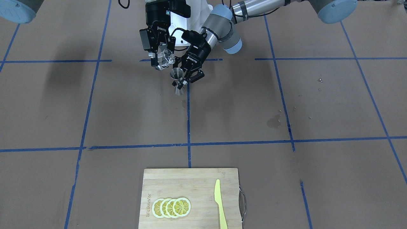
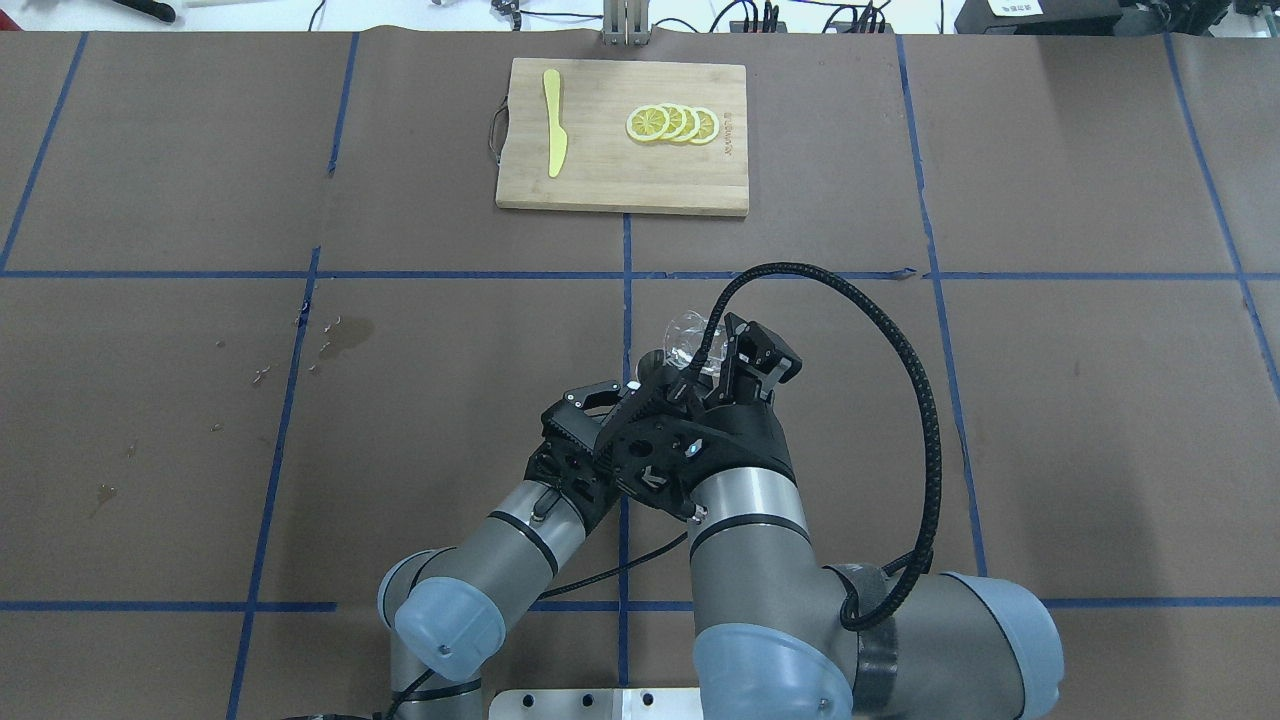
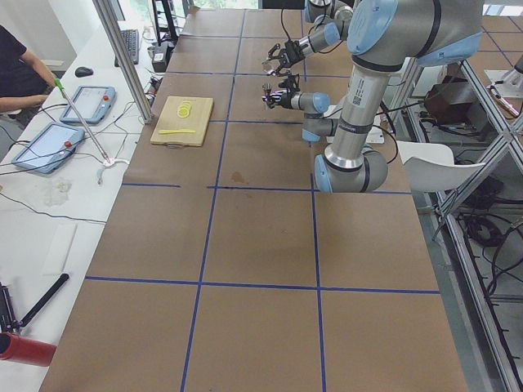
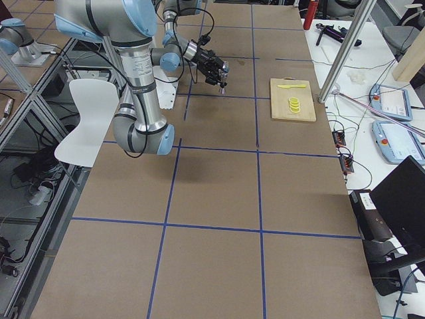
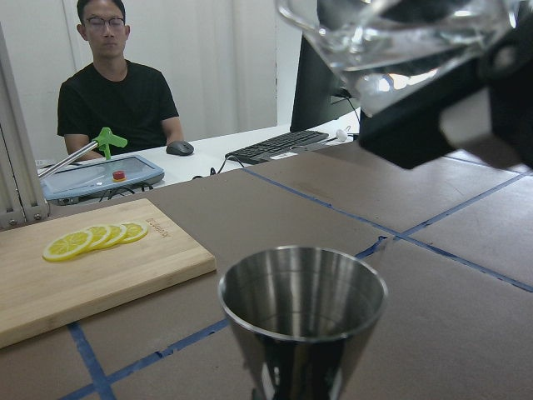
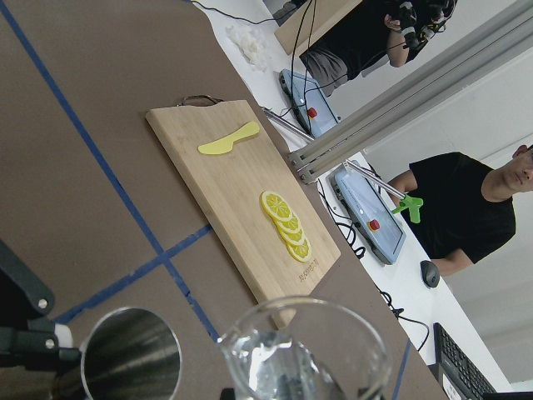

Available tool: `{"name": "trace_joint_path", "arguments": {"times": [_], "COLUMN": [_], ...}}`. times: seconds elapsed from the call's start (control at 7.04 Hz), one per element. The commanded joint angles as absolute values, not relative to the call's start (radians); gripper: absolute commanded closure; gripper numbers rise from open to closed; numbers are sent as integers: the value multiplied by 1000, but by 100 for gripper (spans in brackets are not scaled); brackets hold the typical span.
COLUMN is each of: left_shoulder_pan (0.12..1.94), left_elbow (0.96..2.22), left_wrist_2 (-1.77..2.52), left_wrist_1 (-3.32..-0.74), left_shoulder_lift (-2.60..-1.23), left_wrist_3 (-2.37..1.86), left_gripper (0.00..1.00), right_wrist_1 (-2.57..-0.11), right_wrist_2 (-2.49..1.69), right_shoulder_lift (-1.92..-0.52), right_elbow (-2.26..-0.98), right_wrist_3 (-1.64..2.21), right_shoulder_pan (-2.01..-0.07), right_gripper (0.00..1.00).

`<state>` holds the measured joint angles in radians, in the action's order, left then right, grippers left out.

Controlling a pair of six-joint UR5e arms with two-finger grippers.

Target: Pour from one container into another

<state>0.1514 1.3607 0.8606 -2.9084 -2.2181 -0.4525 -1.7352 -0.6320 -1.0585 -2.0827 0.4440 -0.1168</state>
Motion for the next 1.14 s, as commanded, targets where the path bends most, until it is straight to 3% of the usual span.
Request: {"name": "trace_joint_path", "arguments": {"times": [0.0, 0.99], "left_shoulder_pan": [152, 152], "left_elbow": [1361, 1361], "left_wrist_2": [861, 861], "left_wrist_1": [-2908, -2908], "left_shoulder_lift": [-2218, -2218], "left_wrist_3": [-453, -453], "left_gripper": [100, 100], "right_wrist_1": [-1736, -1738], "right_wrist_2": [-632, -632], "right_shoulder_lift": [-1058, -1051], "right_elbow": [-2083, -2088], "right_wrist_3": [379, 215], "right_shoulder_pan": [-126, -146], "right_gripper": [100, 100]}}
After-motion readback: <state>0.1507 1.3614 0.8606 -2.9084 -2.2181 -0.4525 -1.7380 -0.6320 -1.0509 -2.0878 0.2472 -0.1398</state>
